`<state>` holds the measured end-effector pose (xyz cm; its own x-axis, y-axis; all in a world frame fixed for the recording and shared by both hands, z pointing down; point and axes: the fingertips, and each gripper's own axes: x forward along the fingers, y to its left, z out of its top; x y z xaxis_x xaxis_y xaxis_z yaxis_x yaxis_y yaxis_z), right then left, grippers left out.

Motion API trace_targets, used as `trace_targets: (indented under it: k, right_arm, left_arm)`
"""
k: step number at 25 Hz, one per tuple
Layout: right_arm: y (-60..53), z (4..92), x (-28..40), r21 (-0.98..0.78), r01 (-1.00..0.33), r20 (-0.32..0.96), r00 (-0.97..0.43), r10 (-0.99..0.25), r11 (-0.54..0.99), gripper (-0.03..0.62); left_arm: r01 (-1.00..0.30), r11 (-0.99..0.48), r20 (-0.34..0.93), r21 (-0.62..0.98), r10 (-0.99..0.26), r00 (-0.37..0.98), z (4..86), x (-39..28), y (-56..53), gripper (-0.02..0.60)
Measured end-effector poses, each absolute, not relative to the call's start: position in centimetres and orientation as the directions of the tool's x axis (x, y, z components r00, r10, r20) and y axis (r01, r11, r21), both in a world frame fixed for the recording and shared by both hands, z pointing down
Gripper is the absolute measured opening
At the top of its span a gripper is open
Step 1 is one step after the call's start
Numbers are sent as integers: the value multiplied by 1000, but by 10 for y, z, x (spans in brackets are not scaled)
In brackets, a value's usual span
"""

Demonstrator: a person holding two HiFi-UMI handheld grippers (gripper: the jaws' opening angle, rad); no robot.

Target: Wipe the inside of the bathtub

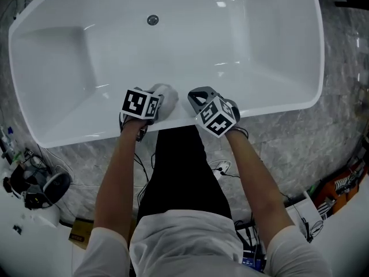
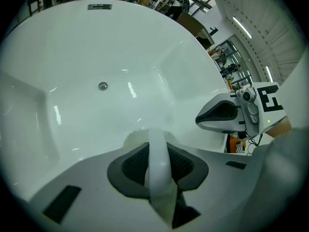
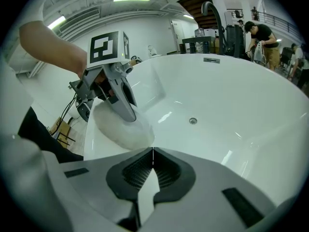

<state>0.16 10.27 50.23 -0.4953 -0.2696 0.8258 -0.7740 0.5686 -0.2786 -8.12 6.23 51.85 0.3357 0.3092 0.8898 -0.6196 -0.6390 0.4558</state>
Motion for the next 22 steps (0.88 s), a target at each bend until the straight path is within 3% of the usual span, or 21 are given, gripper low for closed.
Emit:
trace_targets:
  k: [13, 22]
  right_arm:
    - [105, 496, 42, -226, -862, 843, -407, -351, 454, 18]
    - [115, 492, 80, -230, -839, 839, -428, -337, 493, 18]
  left_arm:
    - [-557, -668, 869, 493, 354, 345, 517, -57, 72, 98]
    - [-556, -668, 869, 495, 375, 322, 513, -26, 85, 98]
